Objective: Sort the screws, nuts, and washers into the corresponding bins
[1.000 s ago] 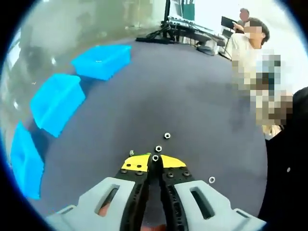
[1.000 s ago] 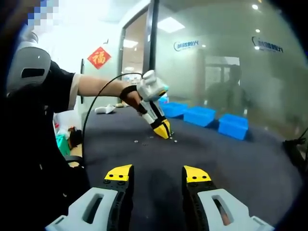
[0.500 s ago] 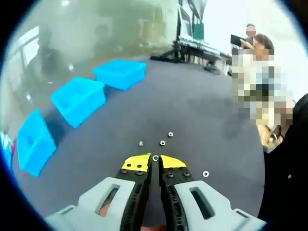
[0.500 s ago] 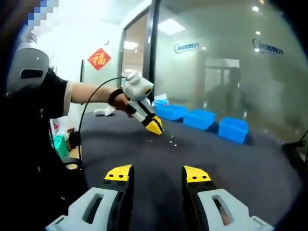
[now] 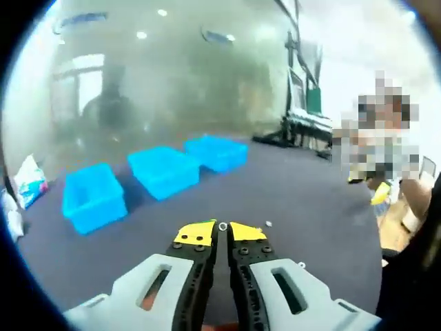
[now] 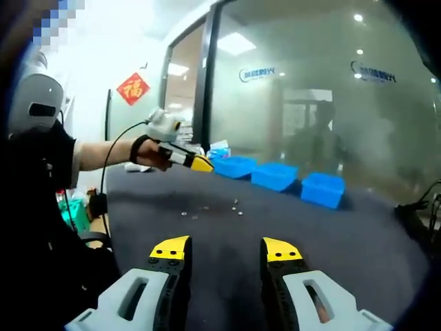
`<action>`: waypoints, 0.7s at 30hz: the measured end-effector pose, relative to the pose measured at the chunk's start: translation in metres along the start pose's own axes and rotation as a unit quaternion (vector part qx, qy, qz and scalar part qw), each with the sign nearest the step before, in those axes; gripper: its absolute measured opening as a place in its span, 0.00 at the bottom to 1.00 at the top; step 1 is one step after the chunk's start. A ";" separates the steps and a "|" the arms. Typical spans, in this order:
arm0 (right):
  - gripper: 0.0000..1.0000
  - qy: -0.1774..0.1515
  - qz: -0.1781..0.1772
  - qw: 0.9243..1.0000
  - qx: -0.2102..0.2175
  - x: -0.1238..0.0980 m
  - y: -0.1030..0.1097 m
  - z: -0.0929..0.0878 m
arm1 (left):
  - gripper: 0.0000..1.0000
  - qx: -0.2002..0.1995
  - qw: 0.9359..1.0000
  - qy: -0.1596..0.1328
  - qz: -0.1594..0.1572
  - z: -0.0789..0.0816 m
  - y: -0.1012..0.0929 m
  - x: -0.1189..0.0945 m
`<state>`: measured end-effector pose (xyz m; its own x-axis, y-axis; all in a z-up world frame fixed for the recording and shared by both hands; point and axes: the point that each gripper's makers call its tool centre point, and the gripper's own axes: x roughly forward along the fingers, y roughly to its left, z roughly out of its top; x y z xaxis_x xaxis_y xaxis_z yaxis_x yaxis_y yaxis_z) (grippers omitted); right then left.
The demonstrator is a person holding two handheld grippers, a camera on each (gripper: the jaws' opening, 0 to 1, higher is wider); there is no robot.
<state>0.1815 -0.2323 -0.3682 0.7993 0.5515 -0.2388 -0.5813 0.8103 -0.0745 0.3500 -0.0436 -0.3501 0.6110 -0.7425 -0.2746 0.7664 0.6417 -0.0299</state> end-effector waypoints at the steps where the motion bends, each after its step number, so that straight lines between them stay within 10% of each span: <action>1: 0.36 -0.001 -0.001 1.000 0.000 0.000 0.000 0.002 | 0.06 0.007 1.000 -0.006 0.010 0.003 0.006 -0.001; 21: 0.36 -0.009 -0.008 1.000 0.005 0.002 0.001 0.008 | 0.06 -0.029 0.981 -0.074 0.177 0.072 0.165 0.012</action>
<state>0.1842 -0.2290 -0.3613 0.8109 0.5423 -0.2198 -0.5672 0.8208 -0.0674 0.4983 0.0397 -0.2889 0.8626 -0.4874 -0.1353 0.4901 0.8715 -0.0144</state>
